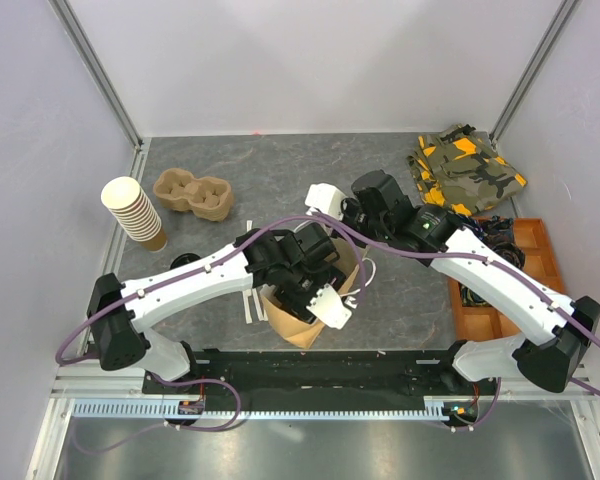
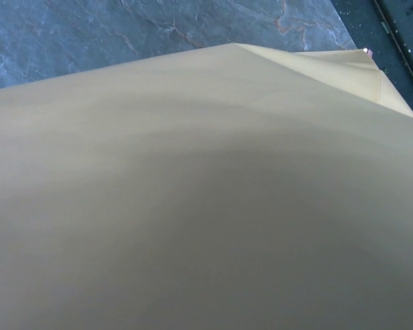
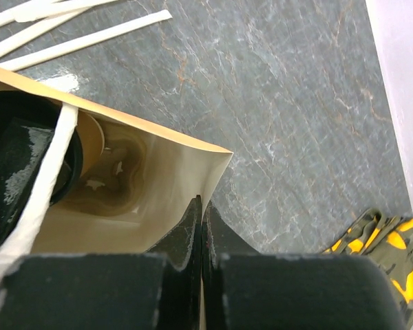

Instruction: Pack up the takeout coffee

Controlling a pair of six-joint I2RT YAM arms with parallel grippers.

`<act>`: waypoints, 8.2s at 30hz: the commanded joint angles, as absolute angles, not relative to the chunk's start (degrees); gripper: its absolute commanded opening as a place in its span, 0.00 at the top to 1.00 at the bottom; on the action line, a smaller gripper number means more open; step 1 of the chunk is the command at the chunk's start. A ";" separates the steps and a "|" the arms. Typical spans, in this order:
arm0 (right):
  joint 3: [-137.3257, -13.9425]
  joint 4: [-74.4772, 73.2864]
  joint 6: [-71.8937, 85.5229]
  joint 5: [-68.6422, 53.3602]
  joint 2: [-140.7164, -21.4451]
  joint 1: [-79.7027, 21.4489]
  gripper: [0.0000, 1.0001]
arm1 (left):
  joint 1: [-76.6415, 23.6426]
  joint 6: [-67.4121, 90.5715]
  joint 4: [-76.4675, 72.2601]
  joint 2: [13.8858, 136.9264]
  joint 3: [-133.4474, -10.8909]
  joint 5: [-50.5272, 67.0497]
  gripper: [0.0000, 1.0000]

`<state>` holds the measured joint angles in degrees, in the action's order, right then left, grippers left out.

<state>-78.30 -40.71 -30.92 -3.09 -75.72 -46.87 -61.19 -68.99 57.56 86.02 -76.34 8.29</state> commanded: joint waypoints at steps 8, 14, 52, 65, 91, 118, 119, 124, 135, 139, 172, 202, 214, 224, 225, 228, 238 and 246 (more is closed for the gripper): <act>-77.96 -34.19 -31.29 -21.01 -72.51 -54.84 1.00 | -56.51 -68.73 51.33 98.87 -74.97 13.01 0.76; -77.17 -33.84 -31.29 -20.74 -72.33 -54.84 1.00 | -56.34 -70.05 50.54 100.98 -74.18 12.57 0.75; -72.69 -32.70 -35.77 -17.75 -68.65 -53.88 1.00 | -53.70 -66.18 42.80 84.47 -72.95 10.21 0.80; -70.84 -32.96 -37.53 -16.70 -66.97 -53.88 1.00 | -53.17 -62.32 44.65 84.29 -77.34 8.61 0.80; -70.66 -30.15 -37.09 -14.85 -67.41 -50.27 1.00 | -49.57 -70.57 32.87 69.35 -64.25 18.46 0.81; -72.07 -29.00 -32.87 -19.60 -71.81 -45.09 1.00 | -51.06 -74.53 22.94 63.64 -57.13 15.38 0.82; -71.98 -29.00 -33.48 -19.86 -71.89 -45.09 1.00 | -50.98 -73.92 21.37 63.46 -56.78 15.21 0.82; -71.19 -28.57 -35.24 -18.73 -71.72 -45.00 1.00 | -50.98 -73.30 17.58 62.40 -55.99 13.36 0.82; -70.22 -24.96 -35.95 -17.22 -69.52 -45.09 1.00 | -50.36 -72.51 13.01 56.08 -49.31 13.98 0.80; -70.23 -24.70 -36.39 -19.68 -67.86 -45.35 1.00 | -50.27 -71.81 12.83 55.46 -46.85 13.27 0.80; -68.47 -24.26 -29.54 -18.11 -64.95 -49.39 1.00 | -48.25 -66.36 17.40 64.95 -48.96 15.73 0.82; -70.83 -28.21 -14.96 -6.77 -68.90 -47.47 1.00 | -42.45 -72.42 32.69 83.40 -56.33 21.18 0.81; -71.89 -33.57 -7.82 -6.68 -69.61 -43.51 0.88 | -41.57 -72.42 41.31 89.73 -63.80 23.55 0.79; -74.09 -35.60 -5.19 -7.04 -72.59 -38.85 0.73 | -40.08 -73.21 42.80 96.76 -67.85 23.99 0.78; -74.27 -35.68 -5.10 -6.77 -72.86 -38.41 0.67 | -39.90 -73.30 42.80 97.29 -68.55 23.99 0.78; -75.41 -36.12 -4.92 -6.24 -74.00 -37.36 0.65 | -39.20 -73.30 43.15 99.40 -70.22 24.34 0.78; -75.94 -36.48 -6.42 -6.77 -75.85 -36.21 0.67 | -37.27 -76.02 45.62 105.20 -74.00 25.14 0.75; -77.17 -37.09 -5.01 -7.29 -77.95 -34.10 0.66 | -36.83 -77.26 45.44 107.31 -73.83 24.70 0.69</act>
